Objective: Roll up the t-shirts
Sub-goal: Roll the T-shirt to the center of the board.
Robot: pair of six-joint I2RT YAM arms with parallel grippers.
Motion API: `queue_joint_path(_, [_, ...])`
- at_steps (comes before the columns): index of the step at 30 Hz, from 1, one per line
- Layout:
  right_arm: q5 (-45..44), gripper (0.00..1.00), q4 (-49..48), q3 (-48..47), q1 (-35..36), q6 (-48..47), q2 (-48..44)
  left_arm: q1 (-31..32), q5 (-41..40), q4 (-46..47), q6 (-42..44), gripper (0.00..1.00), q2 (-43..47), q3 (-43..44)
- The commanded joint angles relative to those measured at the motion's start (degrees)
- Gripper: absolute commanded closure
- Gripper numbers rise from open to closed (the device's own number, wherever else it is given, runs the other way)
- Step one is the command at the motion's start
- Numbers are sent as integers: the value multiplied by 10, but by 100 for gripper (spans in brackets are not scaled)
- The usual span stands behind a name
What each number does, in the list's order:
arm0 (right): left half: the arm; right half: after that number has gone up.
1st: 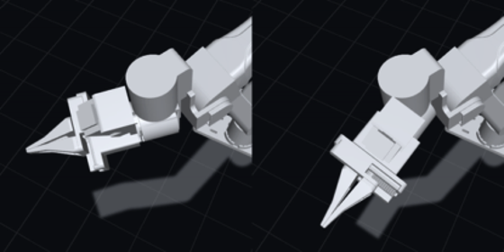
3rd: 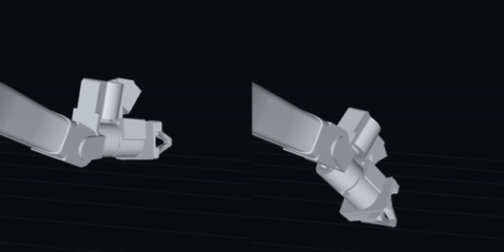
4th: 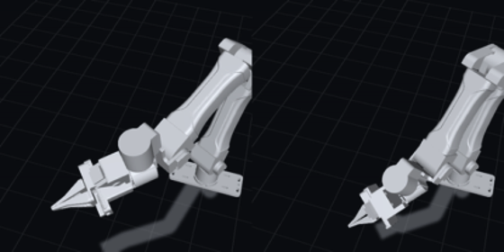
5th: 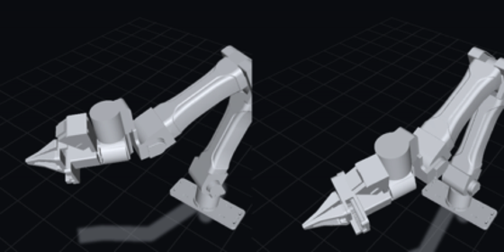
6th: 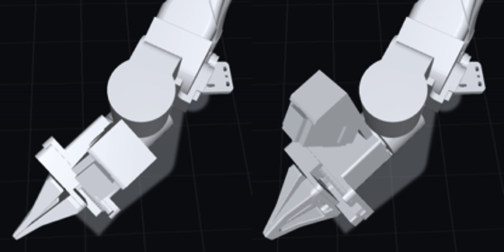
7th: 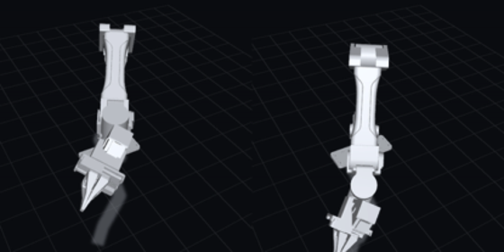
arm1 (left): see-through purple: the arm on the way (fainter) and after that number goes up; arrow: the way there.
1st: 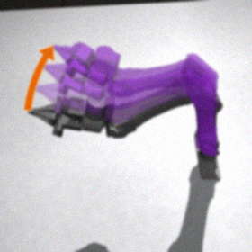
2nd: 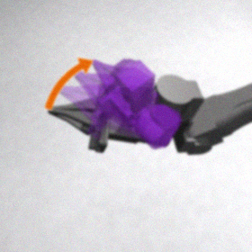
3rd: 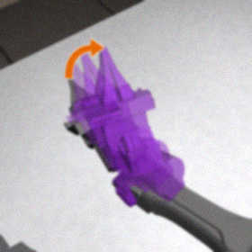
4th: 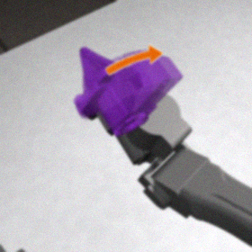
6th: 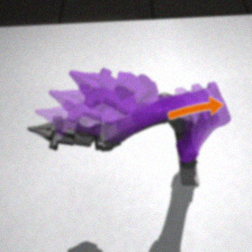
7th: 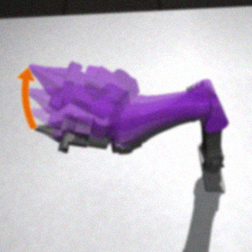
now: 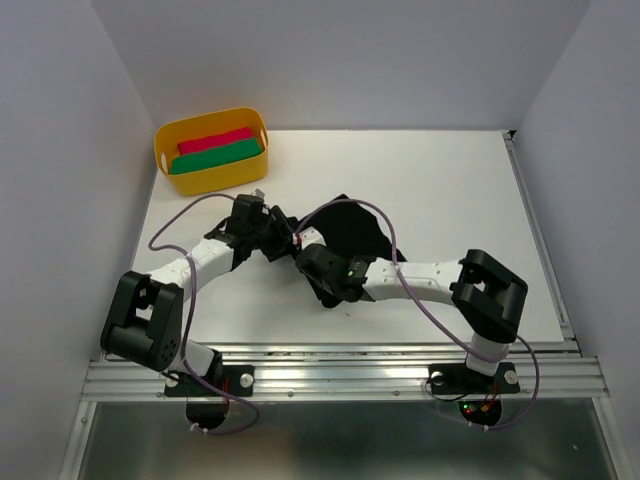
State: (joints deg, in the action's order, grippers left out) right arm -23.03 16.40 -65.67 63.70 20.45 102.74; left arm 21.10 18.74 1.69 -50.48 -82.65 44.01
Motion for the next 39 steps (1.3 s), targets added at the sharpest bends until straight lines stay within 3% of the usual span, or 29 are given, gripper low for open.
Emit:
queue_joint_path(1, [164, 99, -57, 13, -30, 29, -37, -8, -26, -32, 26, 38, 56, 37])
queue_joint_path(8, [331, 99, -117, 64, -101, 80, -58, -23, -56, -72, 46, 38, 99, 47])
queue_joint_path(15, [469, 99, -160, 105, -155, 115, -67, -24, -35, -51, 52, 40, 93, 30])
queue_joint_path(24, [598, 99, -253, 161, -227, 180, -75, -23, -8, -21, 65, 56, 75, 16])
queue_joint_path(33, [633, 99, -278, 195, -253, 202, -71, -10, 22, 24, 80, 69, 8, 34])
queue_joint_path(39, [630, 99, -277, 206, -259, 201, -65, 0, 29, 48, 82, 73, -51, 67])
